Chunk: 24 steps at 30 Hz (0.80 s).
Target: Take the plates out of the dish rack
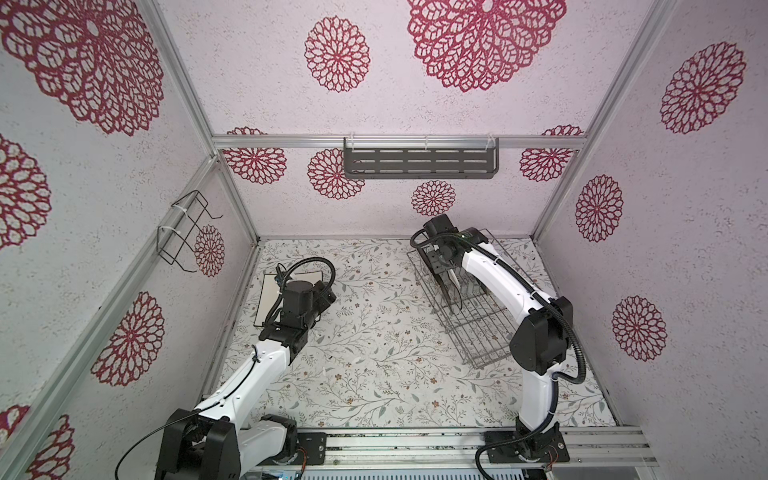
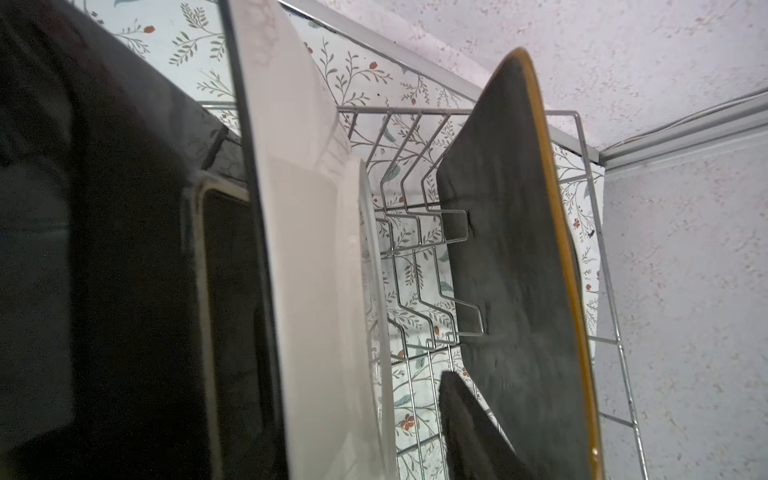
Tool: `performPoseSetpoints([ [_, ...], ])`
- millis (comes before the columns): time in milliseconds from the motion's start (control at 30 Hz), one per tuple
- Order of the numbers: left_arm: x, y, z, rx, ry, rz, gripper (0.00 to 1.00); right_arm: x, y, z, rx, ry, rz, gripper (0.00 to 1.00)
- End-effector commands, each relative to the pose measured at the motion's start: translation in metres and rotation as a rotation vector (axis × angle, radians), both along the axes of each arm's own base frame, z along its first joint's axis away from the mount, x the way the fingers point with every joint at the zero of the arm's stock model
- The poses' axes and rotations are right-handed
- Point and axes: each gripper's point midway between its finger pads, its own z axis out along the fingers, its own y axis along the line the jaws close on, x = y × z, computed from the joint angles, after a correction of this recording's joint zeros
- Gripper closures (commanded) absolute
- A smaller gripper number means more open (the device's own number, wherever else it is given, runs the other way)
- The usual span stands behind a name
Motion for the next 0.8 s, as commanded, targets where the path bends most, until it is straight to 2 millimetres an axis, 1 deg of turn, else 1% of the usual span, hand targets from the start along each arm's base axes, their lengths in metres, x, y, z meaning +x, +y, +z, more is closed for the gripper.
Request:
performPoseSetpoints([
  [0, 0.005, -0.007, 0.019, -0.01, -0.061, -0.026, 0.19, -0.001, -0.005, 0.007, -0.013, 0.005, -0.005, 0.56],
  [67, 0.005, -0.007, 0.019, -0.011, -0.06, -0.027, 0.2, -0.002, -0.005, 0.005, -0.014, 0.012, -0.007, 0.59],
  [200, 0.002, -0.006, 0.018, -0.015, -0.053, -0.027, 0.2, -0.002, -0.005, 0.006, -0.012, 0.013, -0.009, 0.61],
  [433, 0.0, -0.008, 0.029, -0.054, -0.087, -0.026, 0.2, -0.007, -0.006, 0.008, -0.006, 0.021, -0.007, 0.68],
  [600, 0.0, -0.011, 0.034, -0.059, -0.087, -0.036, 0.2, -0.01, -0.007, 0.008, -0.003, 0.03, -0.005, 0.7],
  [767, -0.002, -0.01, 0.03, -0.063, -0.075, -0.028, 0.19, -0.013, -0.008, 0.005, -0.009, 0.047, -0.002, 0.73],
])
